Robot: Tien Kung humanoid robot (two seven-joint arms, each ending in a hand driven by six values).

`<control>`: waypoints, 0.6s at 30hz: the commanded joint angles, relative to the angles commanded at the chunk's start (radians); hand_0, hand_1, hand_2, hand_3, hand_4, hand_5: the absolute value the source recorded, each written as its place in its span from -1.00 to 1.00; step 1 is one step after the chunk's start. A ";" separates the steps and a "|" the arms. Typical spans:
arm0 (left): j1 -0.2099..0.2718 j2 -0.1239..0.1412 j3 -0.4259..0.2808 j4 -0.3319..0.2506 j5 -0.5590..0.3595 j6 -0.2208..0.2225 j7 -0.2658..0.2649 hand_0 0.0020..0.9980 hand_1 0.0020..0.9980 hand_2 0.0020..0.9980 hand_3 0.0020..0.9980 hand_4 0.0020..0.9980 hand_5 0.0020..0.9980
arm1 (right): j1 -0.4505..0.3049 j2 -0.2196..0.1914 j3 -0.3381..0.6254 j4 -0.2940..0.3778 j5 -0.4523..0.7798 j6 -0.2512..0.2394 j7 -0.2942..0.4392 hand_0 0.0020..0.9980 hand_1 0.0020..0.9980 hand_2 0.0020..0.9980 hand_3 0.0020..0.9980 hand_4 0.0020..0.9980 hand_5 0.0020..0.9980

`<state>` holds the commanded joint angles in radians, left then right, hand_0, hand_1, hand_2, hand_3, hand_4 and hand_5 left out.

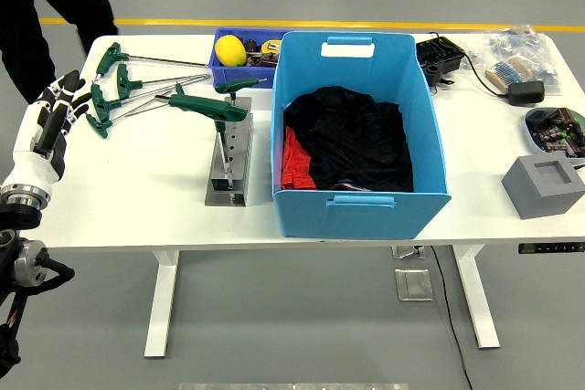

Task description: Lift tool from toolbox,place it in box,lift tool from toolbox,place it in box

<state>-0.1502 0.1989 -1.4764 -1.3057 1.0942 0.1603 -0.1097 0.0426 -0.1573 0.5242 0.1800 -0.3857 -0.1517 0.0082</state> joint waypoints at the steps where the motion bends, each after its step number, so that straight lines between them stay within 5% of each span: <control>1: 0.000 0.000 0.000 0.000 0.000 0.000 0.000 0.72 0.70 0.80 0.75 1.00 0.60 | 0.000 0.000 0.001 0.000 0.000 0.000 0.000 0.50 0.44 0.56 0.30 0.79 0.36; 18: -0.034 -0.010 0.004 0.003 0.009 0.002 -0.001 0.72 0.70 0.80 0.75 1.00 0.57 | 0.006 0.012 0.061 0.000 -0.030 -0.001 -0.006 0.50 0.44 0.56 0.30 0.79 0.36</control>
<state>-0.1841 0.1886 -1.4726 -1.3031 1.1029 0.1624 -0.1111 0.0490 -0.1455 0.5855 0.1800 -0.4156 -0.1531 0.0018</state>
